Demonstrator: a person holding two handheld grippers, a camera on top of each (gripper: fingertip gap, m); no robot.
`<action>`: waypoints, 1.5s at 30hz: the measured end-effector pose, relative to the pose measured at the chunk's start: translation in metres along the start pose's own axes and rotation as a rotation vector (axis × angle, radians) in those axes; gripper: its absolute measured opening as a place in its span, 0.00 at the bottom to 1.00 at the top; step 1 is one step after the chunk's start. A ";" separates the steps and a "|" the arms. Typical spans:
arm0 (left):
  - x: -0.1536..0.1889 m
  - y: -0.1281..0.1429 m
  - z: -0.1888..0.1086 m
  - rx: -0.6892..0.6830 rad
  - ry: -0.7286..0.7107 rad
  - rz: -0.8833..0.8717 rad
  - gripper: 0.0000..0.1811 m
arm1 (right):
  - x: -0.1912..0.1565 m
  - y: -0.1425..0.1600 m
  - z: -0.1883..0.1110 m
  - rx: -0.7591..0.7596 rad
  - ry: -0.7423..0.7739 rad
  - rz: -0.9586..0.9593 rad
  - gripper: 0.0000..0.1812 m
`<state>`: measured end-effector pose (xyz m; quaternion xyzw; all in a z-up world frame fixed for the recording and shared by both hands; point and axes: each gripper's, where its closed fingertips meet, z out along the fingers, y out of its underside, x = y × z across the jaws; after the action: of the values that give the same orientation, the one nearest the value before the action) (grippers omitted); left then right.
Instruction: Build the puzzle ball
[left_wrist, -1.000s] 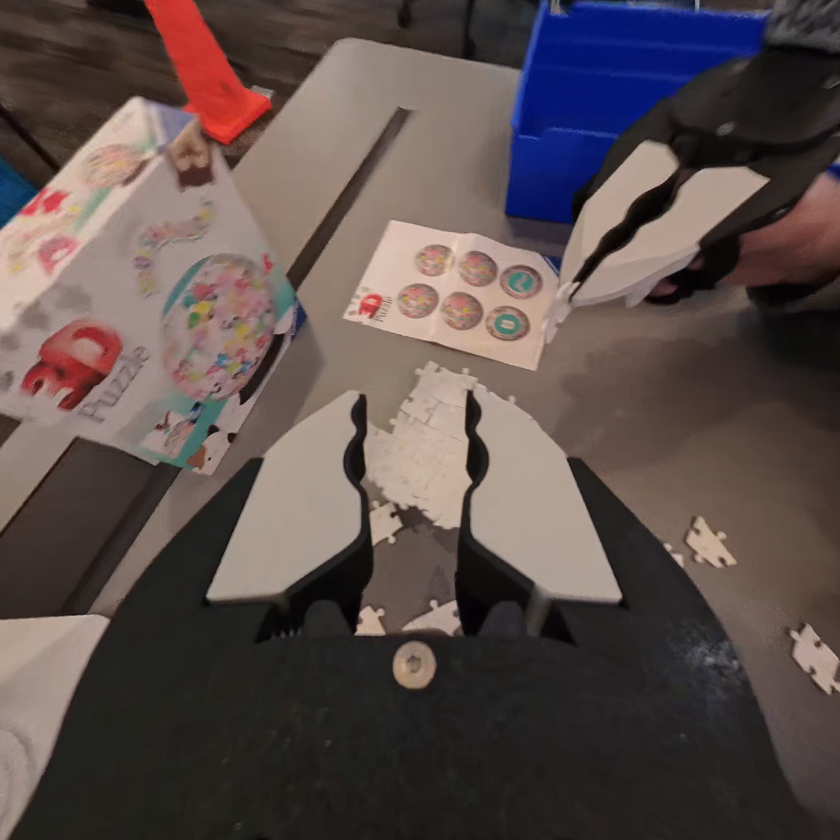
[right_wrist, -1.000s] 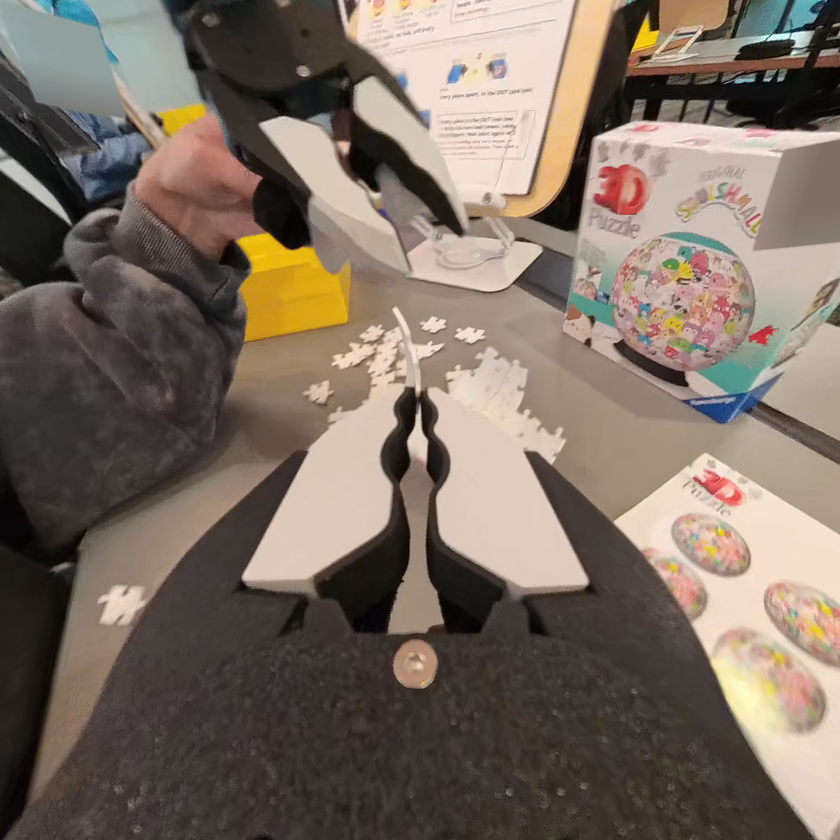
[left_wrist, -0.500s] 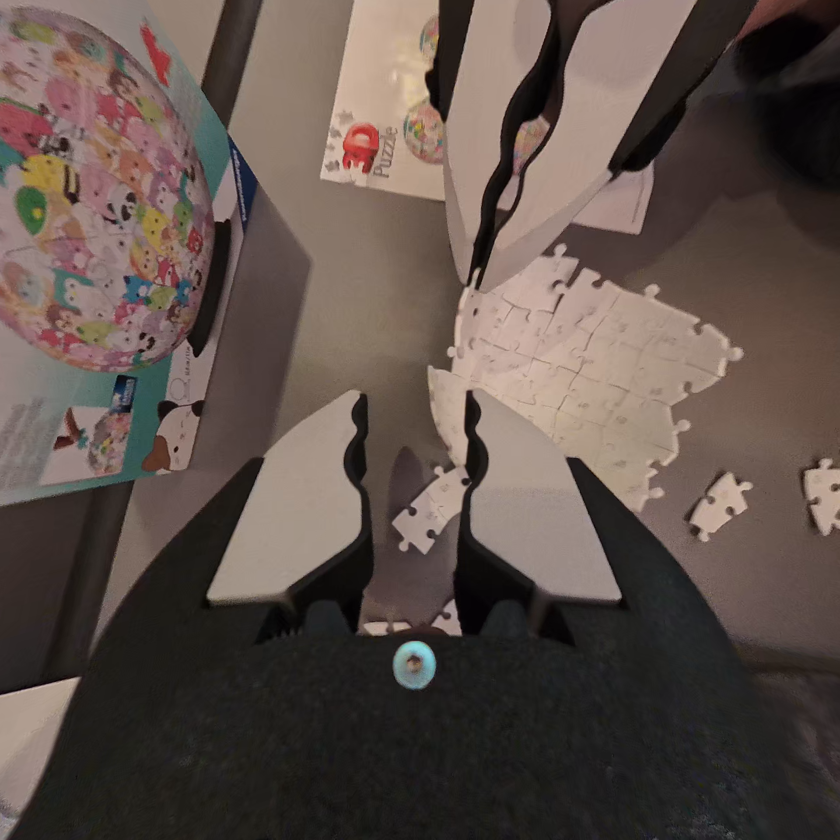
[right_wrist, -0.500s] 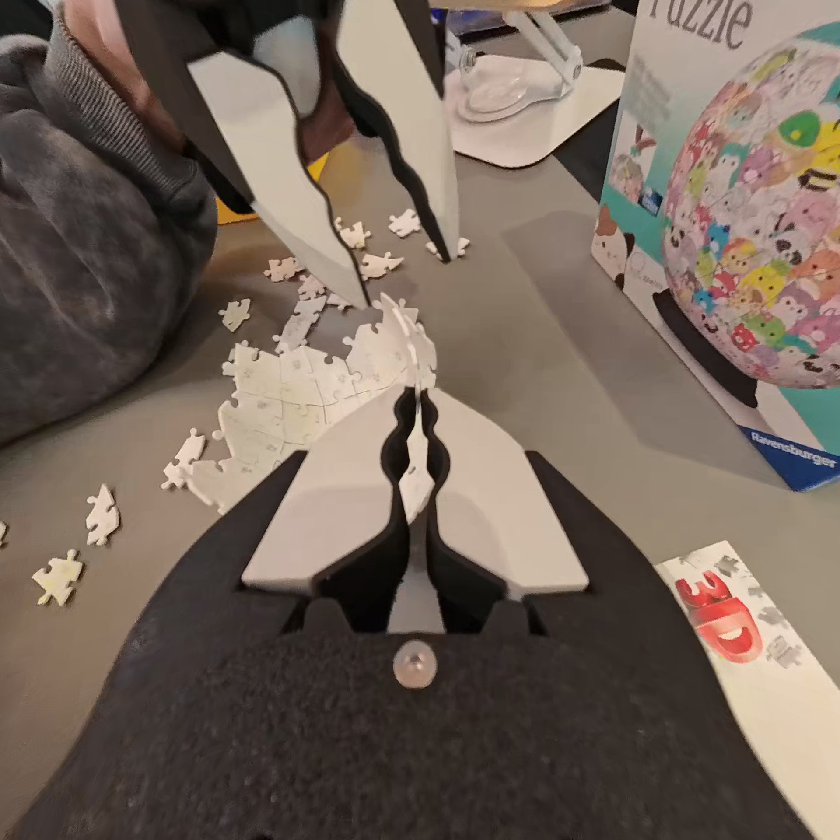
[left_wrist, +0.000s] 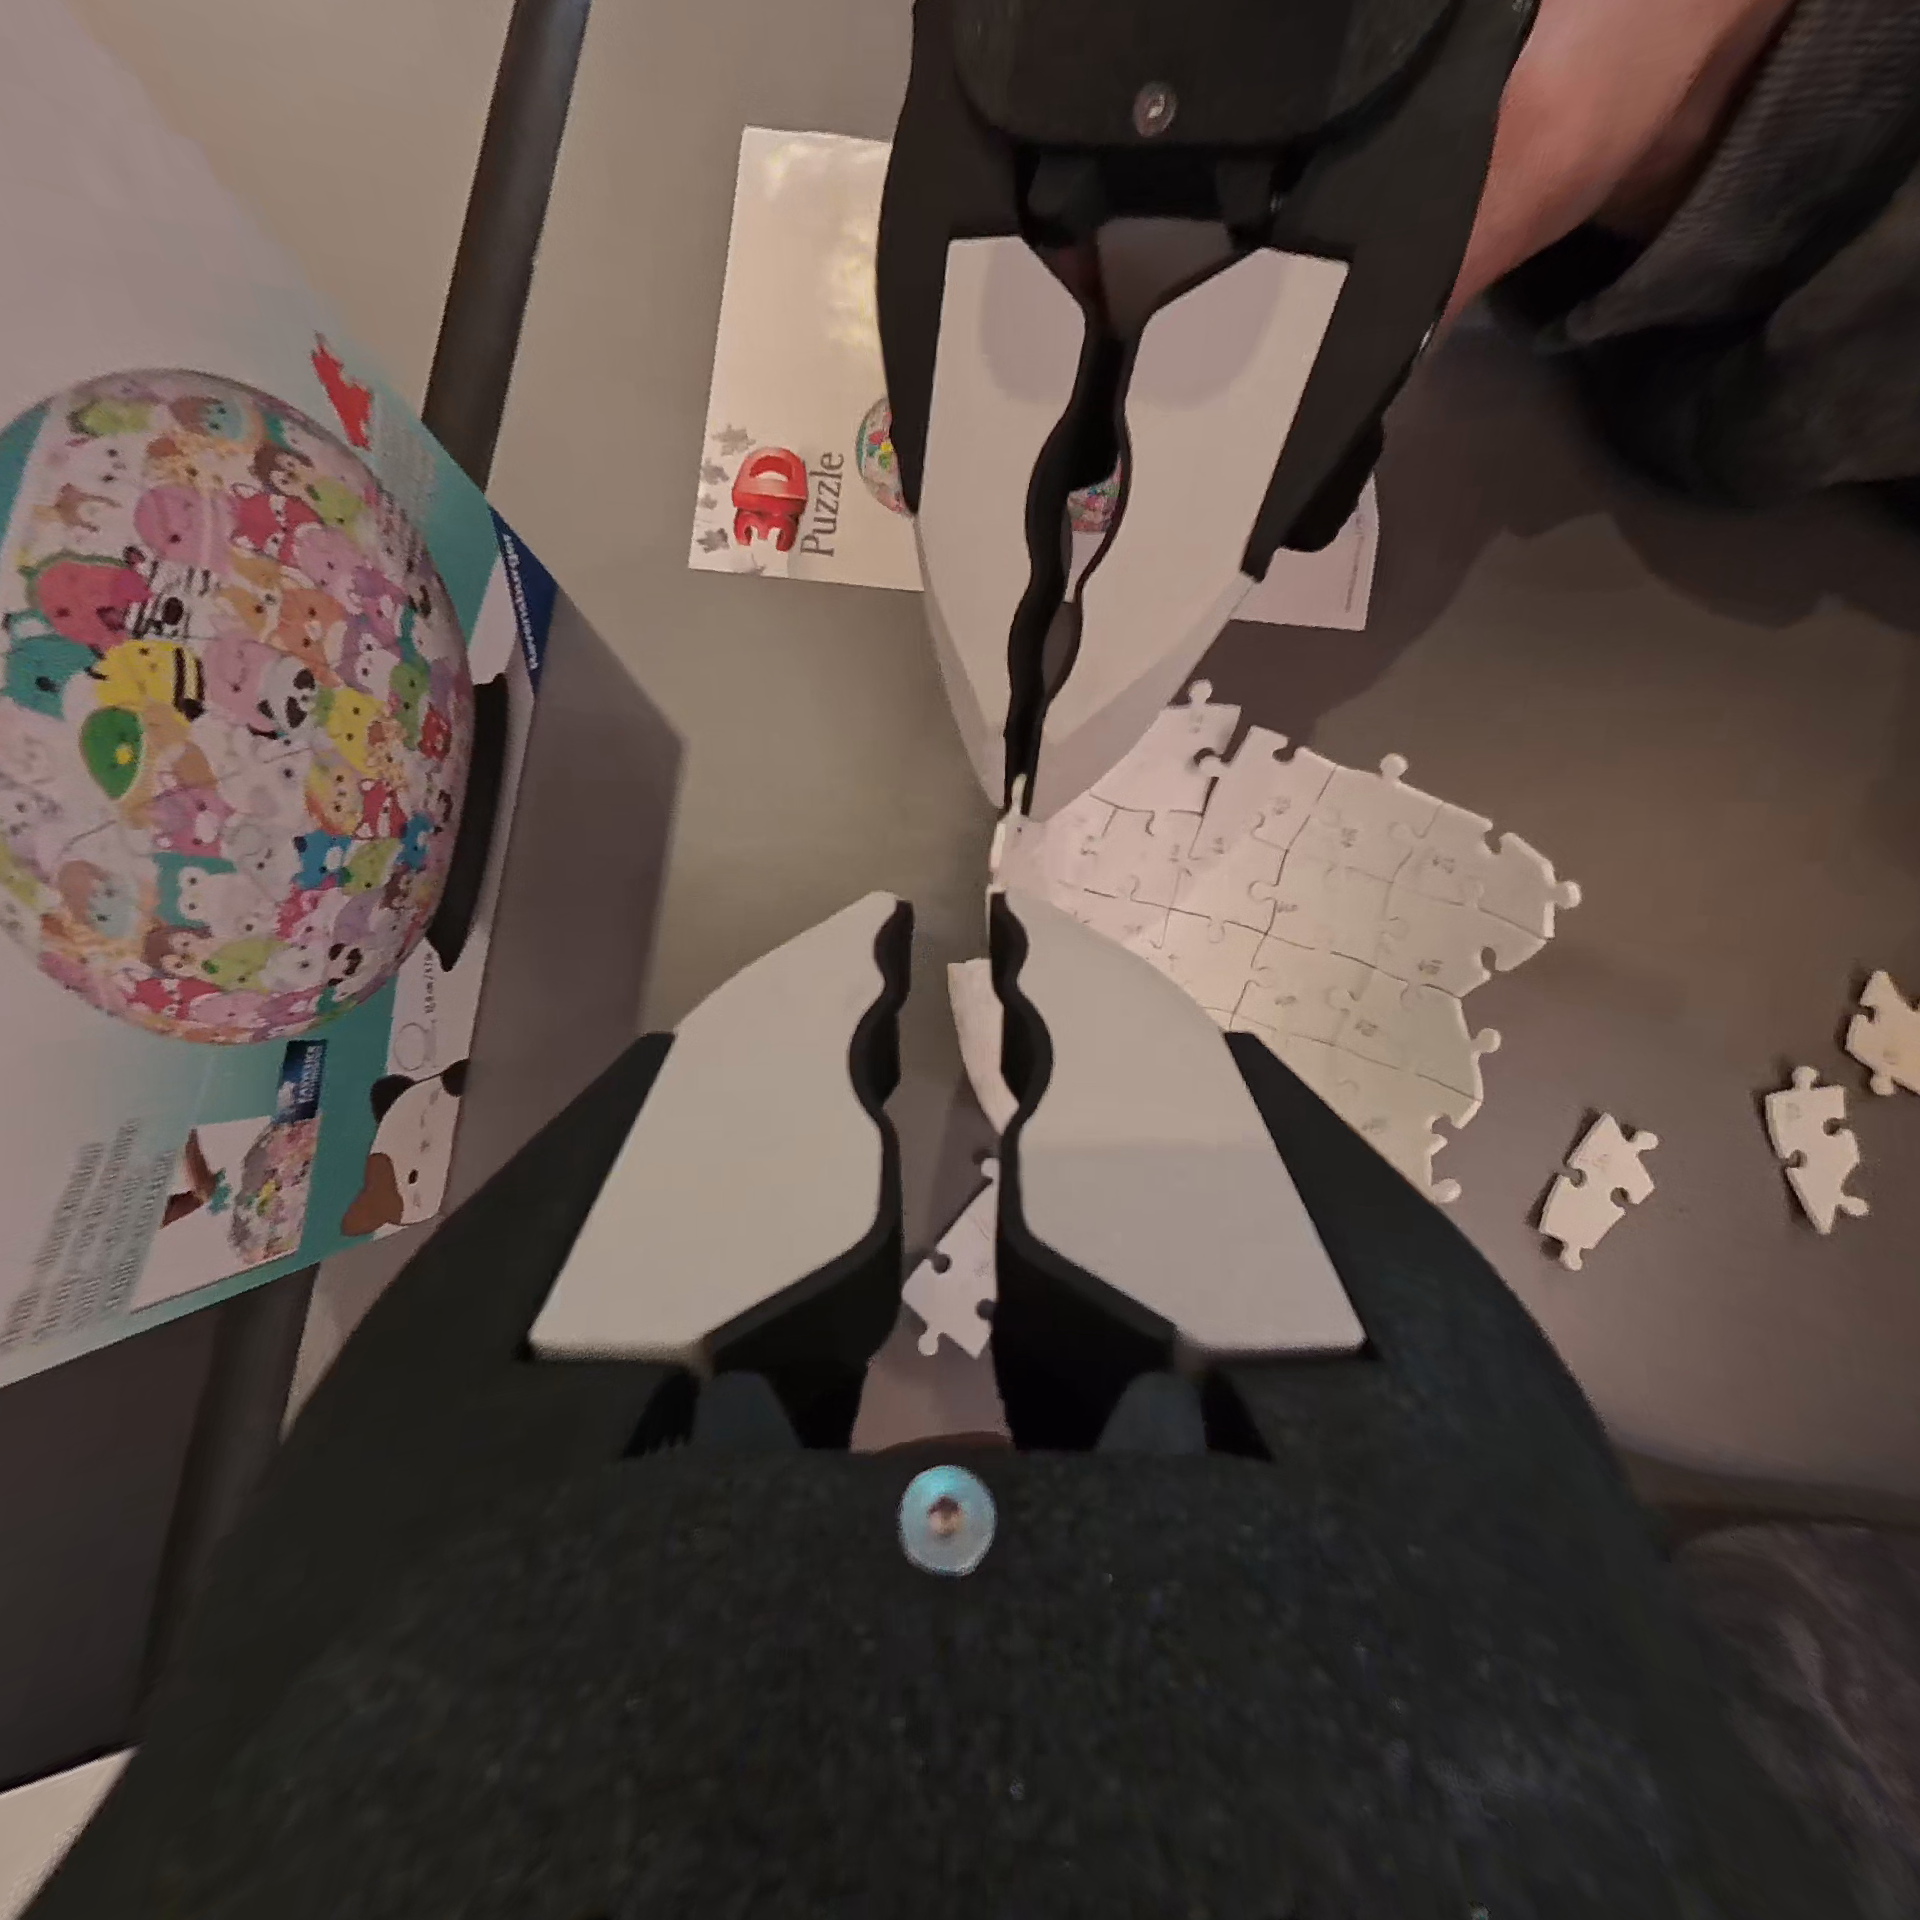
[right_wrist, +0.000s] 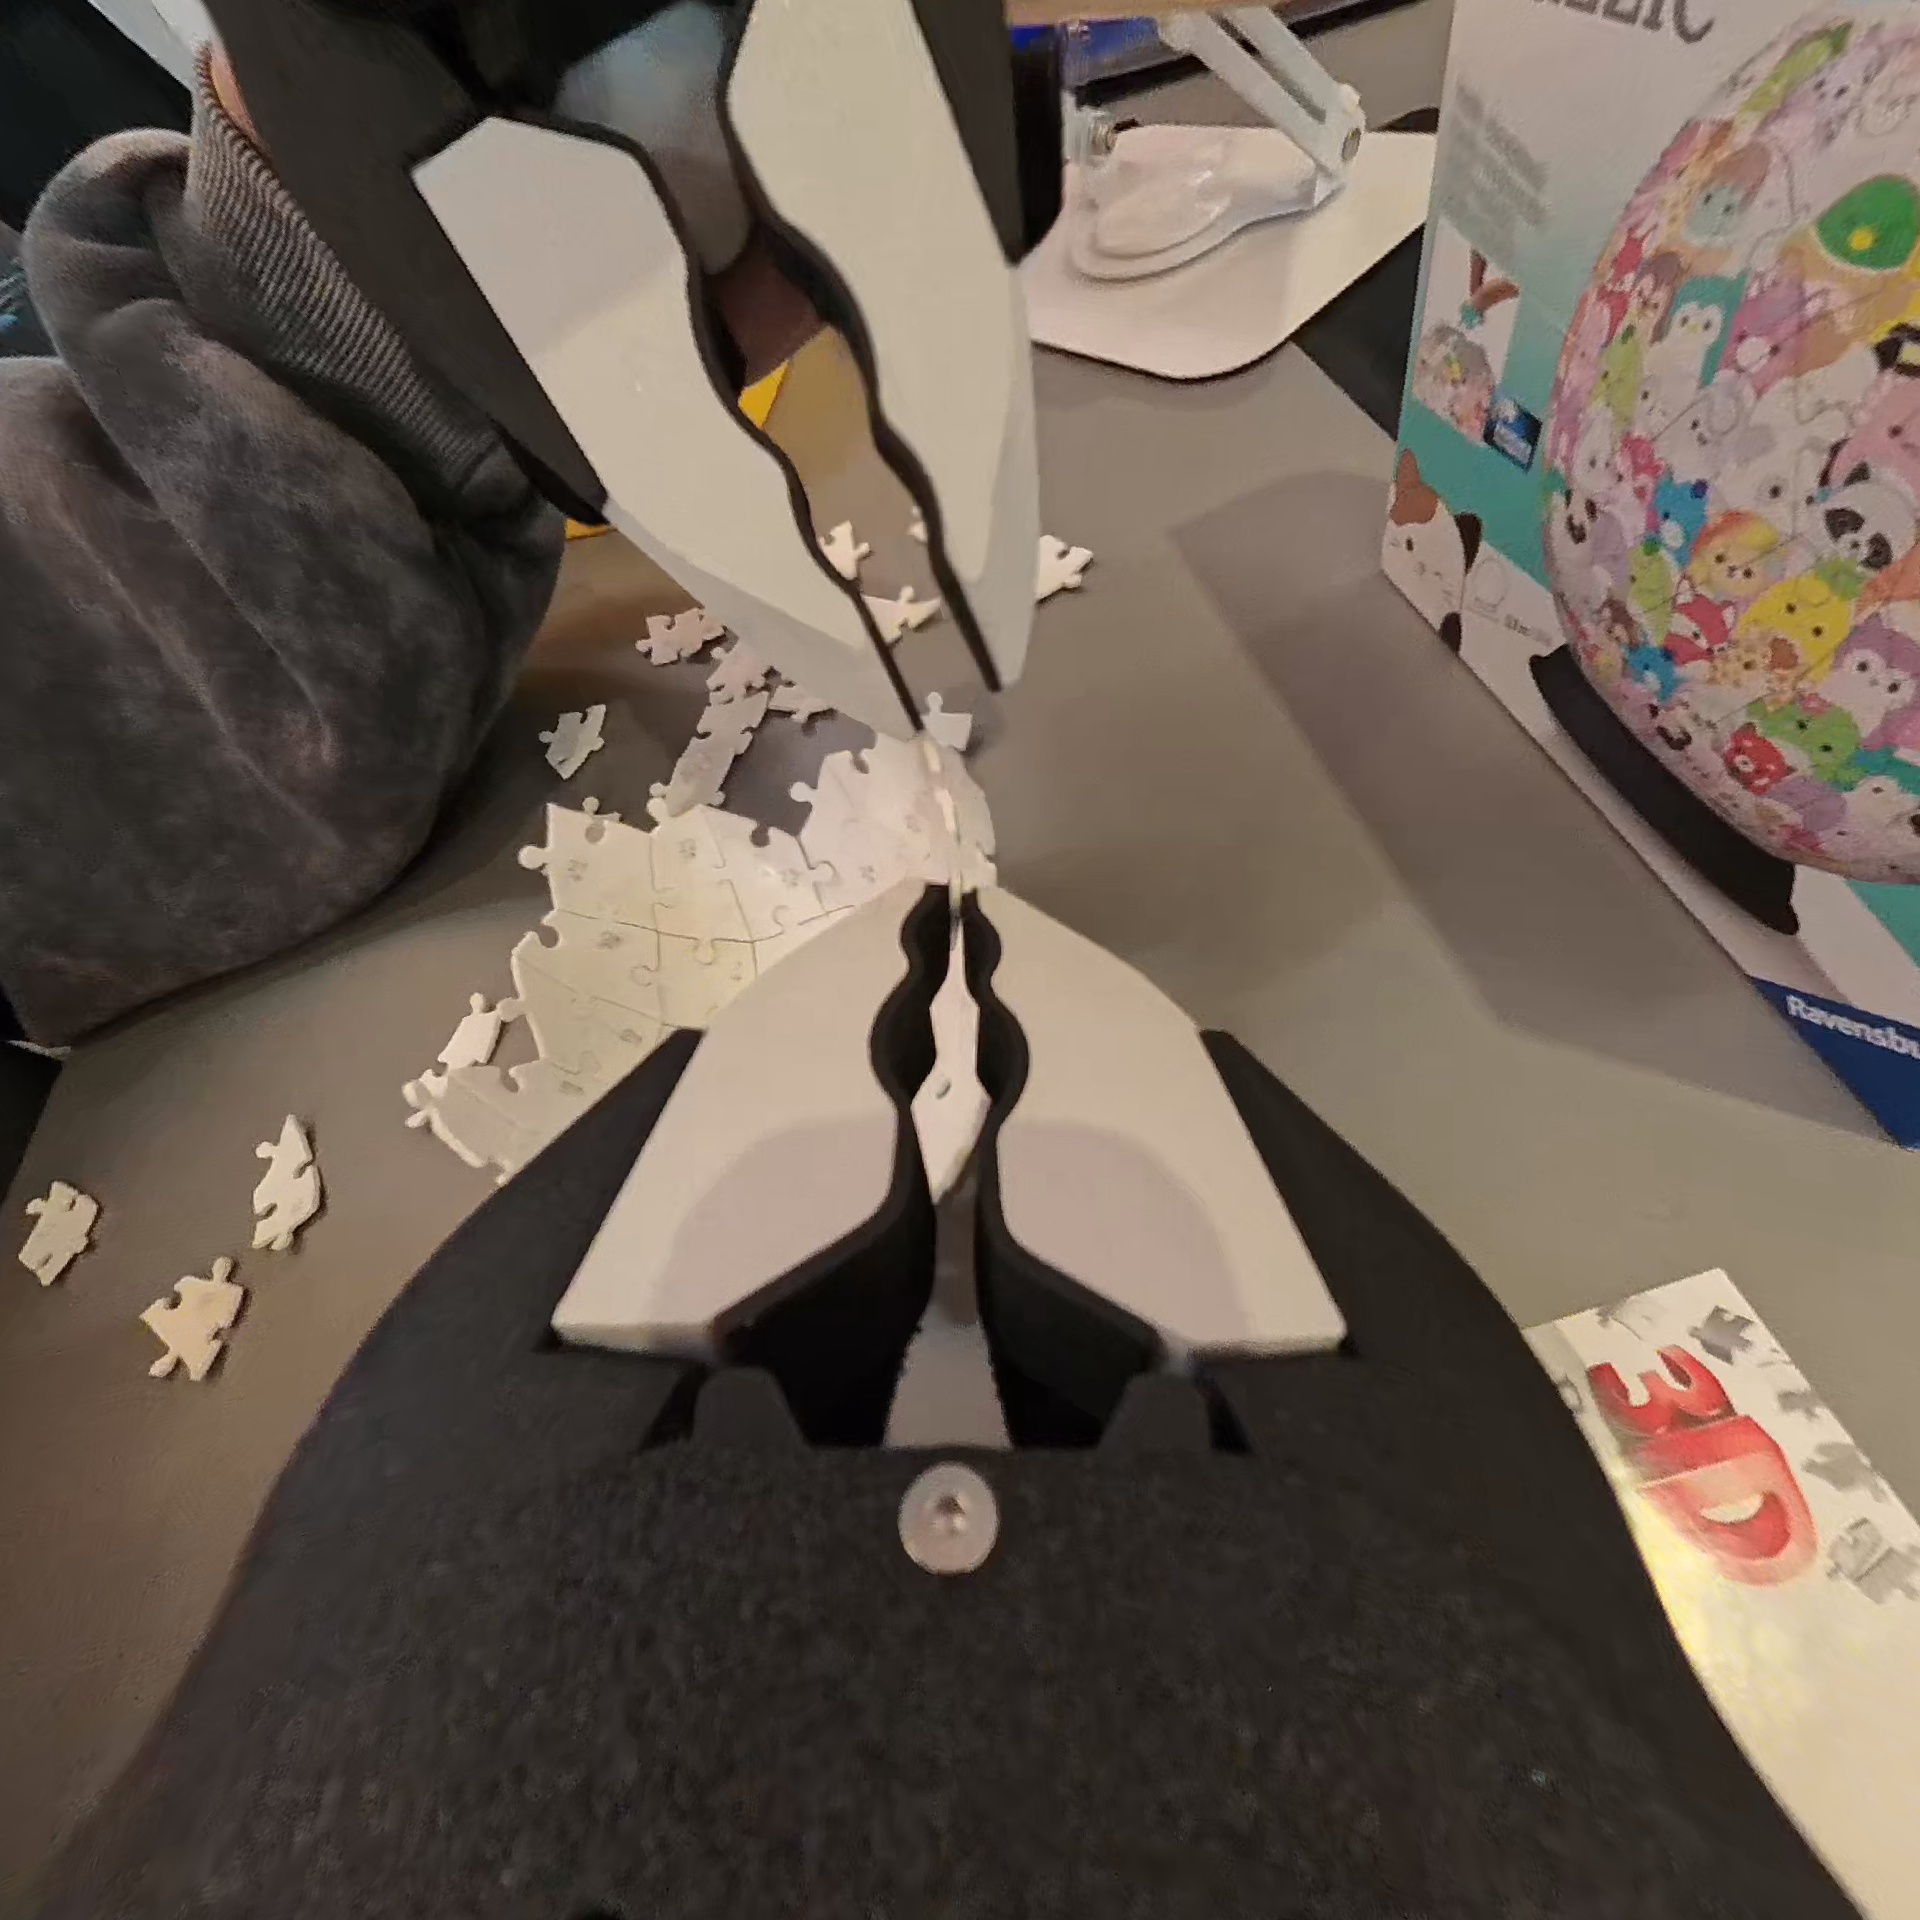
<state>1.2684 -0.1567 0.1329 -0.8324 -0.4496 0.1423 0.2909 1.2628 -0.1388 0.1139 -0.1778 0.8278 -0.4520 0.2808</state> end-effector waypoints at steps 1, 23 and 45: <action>-0.001 0.000 0.000 0.007 0.001 -0.004 0.08 | -0.001 -0.001 0.000 0.005 -0.005 -0.003 0.01; 0.008 -0.001 0.005 0.008 0.047 0.005 0.01 | -0.004 0.000 0.006 0.008 -0.014 -0.008 0.01; 0.005 -0.004 0.007 0.008 0.010 -0.013 0.11 | -0.003 -0.006 0.003 -0.075 0.109 -0.210 0.01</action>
<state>1.2651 -0.1487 0.1296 -0.8291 -0.4529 0.1379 0.2974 1.2667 -0.1425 0.1186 -0.2493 0.8350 -0.4565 0.1796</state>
